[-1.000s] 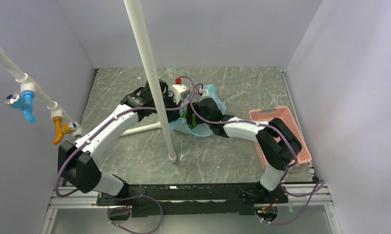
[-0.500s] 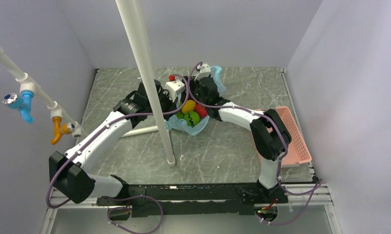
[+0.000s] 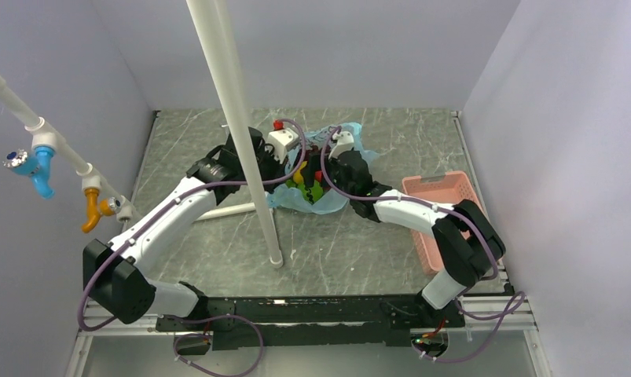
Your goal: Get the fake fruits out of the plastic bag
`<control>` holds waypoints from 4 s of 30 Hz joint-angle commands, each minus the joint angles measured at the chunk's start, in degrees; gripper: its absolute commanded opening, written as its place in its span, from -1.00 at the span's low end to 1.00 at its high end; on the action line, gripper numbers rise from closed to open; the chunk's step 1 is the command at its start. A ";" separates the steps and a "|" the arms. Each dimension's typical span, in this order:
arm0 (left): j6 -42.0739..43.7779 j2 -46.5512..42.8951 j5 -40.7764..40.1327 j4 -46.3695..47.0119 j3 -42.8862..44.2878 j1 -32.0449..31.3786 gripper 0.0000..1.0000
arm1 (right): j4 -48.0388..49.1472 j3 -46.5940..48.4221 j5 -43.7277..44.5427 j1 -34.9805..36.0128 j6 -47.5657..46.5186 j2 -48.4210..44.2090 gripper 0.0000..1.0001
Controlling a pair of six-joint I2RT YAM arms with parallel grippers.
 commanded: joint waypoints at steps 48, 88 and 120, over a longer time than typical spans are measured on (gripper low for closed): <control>-0.89 3.11 -2.96 -0.47 2.57 -0.42 -1.00 | -13.57 0.81 0.30 4.89 -3.33 -14.24 -0.77; -1.23 2.28 -4.00 -1.78 3.69 -0.69 -1.00 | -38.00 -12.94 21.29 -35.01 27.45 -35.37 -1.00; -0.91 2.43 -3.98 -2.20 3.72 -0.85 -1.00 | -27.38 -13.37 -4.84 -46.60 18.35 -20.00 0.80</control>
